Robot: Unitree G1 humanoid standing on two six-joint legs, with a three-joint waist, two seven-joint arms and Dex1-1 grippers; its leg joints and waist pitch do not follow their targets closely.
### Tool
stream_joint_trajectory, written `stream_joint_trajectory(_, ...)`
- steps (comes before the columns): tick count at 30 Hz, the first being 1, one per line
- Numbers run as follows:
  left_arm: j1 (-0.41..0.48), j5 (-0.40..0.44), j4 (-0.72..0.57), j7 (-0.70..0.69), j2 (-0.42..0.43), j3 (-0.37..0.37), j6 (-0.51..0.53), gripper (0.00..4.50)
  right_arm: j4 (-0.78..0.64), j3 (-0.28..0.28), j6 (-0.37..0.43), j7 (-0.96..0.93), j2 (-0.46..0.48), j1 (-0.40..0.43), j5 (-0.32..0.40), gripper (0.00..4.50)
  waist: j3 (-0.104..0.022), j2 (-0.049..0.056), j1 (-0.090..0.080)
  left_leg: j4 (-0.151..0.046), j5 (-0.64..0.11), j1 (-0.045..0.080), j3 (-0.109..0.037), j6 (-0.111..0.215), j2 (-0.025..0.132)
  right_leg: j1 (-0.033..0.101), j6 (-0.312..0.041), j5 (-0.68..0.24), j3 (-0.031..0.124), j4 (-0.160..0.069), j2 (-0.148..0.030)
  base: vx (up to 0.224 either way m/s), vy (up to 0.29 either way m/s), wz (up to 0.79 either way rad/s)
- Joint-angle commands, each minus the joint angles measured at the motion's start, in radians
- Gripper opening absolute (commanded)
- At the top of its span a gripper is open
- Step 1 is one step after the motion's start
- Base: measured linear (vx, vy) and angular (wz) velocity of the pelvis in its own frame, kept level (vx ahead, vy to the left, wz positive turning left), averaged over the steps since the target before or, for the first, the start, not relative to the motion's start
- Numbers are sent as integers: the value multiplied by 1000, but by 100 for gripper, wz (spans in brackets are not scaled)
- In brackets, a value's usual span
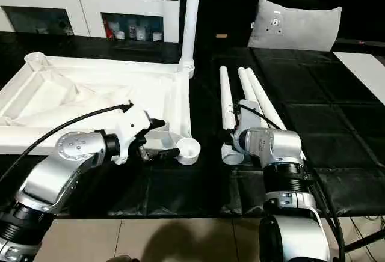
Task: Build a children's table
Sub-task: Pick table leg
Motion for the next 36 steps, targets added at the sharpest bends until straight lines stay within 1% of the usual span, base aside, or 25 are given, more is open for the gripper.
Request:
stream_joint_trajectory(1,-21,-2,-4,0,-1,-6,5,450,14,-7,10,3,2,-1,8,233,-61,4,1,-70,-201,34,-30,-91,56,26,-136,-169,48,-73,-85,0,0,0)
stream_joint_trajectory(2,-22,-2,-3,0,-2,-6,4,450,18,-5,9,4,1,-1,9,212,-61,4,1,-70,-203,35,-29,-90,56,26,-137,-169,48,-73,-85,0,0,0)
stream_joint_trajectory(6,-22,-2,-2,1,0,-5,6,450,24,5,4,7,-1,-4,8,198,-60,4,0,-71,-212,35,-30,-91,57,24,-135,-186,48,-75,-86,0,0,0)
stream_joint_trajectory(13,-24,-3,-1,1,0,-7,7,450,25,16,-10,15,-6,-4,4,194,-60,3,1,-71,-218,35,-30,-91,56,24,-132,-201,49,-76,-86,0,0,0)
stream_joint_trajectory(17,-24,-5,-2,1,-2,-5,6,450,21,8,-30,5,-3,0,6,193,-59,3,0,-71,-223,35,-30,-93,56,23,-130,-209,48,-77,-86,0,0,0)
stream_joint_trajectory(18,-24,-7,-2,2,-3,-4,5,450,18,5,-46,5,-2,1,6,193,-59,3,0,-71,-226,35,-30,-93,57,22,-129,-212,49,-77,-86,0,0,0)
stream_joint_trajectory(19,-26,-8,0,4,-5,-1,6,450,13,0,-86,7,1,5,8,193,-60,9,0,-71,-234,36,-30,-97,57,21,-129,-214,49,-79,-87,0,0,0)
stream_joint_trajectory(20,-33,-8,6,15,-10,7,8,450,-3,-11,-156,18,8,11,15,193,-60,8,1,-70,-235,35,-31,-98,57,22,-130,-209,49,-78,-88,0,0,0)
stream_joint_trajectory(21,-38,-5,14,26,-14,13,5,450,-18,-27,-202,31,17,16,31,193,-60,7,1,-70,-232,34,-30,-96,57,22,-130,-204,49,-78,-89,0,0,0)
stream_joint_trajectory(23,-46,-4,24,44,-22,26,3,450,-38,-47,-271,56,28,23,55,193,-62,6,2,-69,-224,33,-30,-88,56,24,-134,-180,49,-76,-87,0,0,0)
stream_joint_trajectory(25,-50,-5,29,57,-29,36,-3,450,-51,-64,-342,89,36,27,76,193,-63,6,2,-69,-203,31,-31,-77,57,27,-142,-146,48,-71,-87,0,0,0)
stream_joint_trajectory(26,-56,-12,32,74,-41,52,-8,450,-68,-91,-417,133,47,27,112,193,-64,6,2,-67,-197,30,-29,-66,58,28,-150,-123,48,-70,-87,0,0,0)
stream_joint_trajectory(27,-63,-23,36,97,-59,74,-13,450,-85,-126,-437,158,58,20,155,193,-64,5,2,-66,-195,30,-28,-60,58,29,-153,-114,48,-69,-87,0,0,0)
stream_joint_trajectory(28,-73,-34,42,120,-78,96,-12,450,-96,-152,-445,174,68,14,189,193,-65,5,3,-65,-182,29,-28,-48,58,30,-160,-93,48,-67,-85,0,0,0)
stream_joint_trajectory(29,-73,-34,42,120,-78,96,-12,450,-96,-152,-445,174,68,14,189,193,-65,6,3,-65,-176,29,-28,-40,58,30,-167,-81,47,-67,-84,0,0,0)
stream_joint_trajectory(30,-90,-52,53,156,-104,129,6,450,-116,-181,-447,201,79,8,232,193,-65,5,3,-65,-173,30,-29,-38,58,30,-169,-84,45,-67,-83,0,0,0)
stream_joint_trajectory(31,-90,-52,53,156,-104,129,6,450,-116,-181,-447,201,79,8,232,193,-64,4,2,-65,-177,29,-26,-34,56,31,-173,-83,46,-67,-82,0,0,0)
stream_joint_trajectory(32,-128,-94,77,220,-153,193,44,450,-153,-213,-462,256,96,5,301,193,-64,4,3,-63,-186,29,-24,-30,56,33,-184,-90,46,-67,-84,0,0,0)
stream_joint_trajectory(33,-158,-143,91,259,-191,247,62,450,-189,-220,-462,301,105,11,342,193,-65,8,6,-62,-192,30,-26,-29,56,32,-189,-89,46,-67,-85,0,0,0)
stream_joint_trajectory(34,-179,-181,99,282,-218,285,69,450,-214,-222,-461,332,110,16,368,193,-64,3,7,-61,-193,27,-26,-19,56,35,-196,-94,44,-70,-87,0,0,0)
stream_joint_trajectory(35,-221,-278,100,324,-283,366,89,450,-259,-205,-466,395,113,33,409,193,-66,3,10,-61,-184,26,-29,-13,58,37,-201,-91,43,-69,-90,0,0,0)
stream_joint_trajectory(36,-235,-318,94,337,-307,392,101,450,-275,-190,-464,420,111,42,417,193,-65,0,12,-60,-174,25,-30,-4,60,37,-205,-81,43,-70,-89,0,0,0)
